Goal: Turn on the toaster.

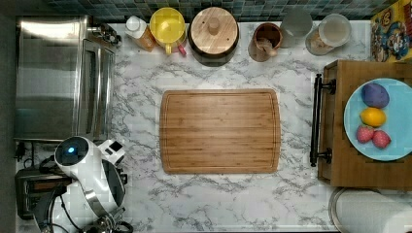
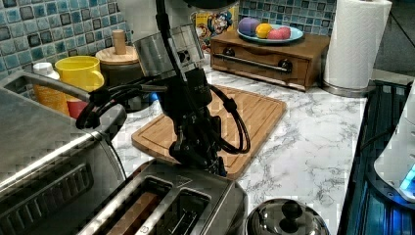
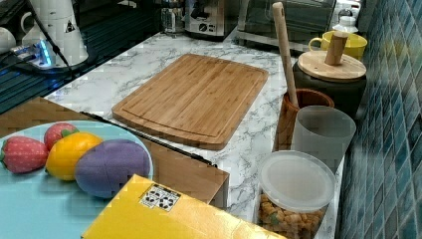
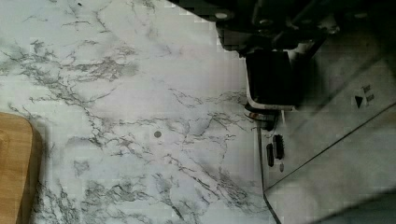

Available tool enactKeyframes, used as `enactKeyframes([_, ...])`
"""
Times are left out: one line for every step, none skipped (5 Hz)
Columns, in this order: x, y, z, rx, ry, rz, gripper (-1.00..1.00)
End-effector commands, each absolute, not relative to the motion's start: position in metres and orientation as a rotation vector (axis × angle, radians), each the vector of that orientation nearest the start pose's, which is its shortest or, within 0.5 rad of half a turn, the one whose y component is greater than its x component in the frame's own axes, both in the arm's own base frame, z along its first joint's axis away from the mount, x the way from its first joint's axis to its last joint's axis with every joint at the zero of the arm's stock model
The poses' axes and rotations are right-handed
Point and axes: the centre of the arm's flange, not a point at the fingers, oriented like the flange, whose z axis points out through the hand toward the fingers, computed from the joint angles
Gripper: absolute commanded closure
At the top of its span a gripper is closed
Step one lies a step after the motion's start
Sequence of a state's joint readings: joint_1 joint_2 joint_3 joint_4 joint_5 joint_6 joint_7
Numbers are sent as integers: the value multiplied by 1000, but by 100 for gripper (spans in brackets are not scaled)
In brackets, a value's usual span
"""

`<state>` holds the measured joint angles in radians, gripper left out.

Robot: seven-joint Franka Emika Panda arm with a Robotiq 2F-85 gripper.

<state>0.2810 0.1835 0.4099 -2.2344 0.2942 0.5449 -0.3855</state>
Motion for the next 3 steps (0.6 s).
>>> enactKeyframes([435, 317, 278, -2904, 33, 374, 100])
enactKeyframes([435, 318, 278, -2904, 33, 373, 100])
enactKeyframes([435, 318, 278, -2904, 33, 373, 100])
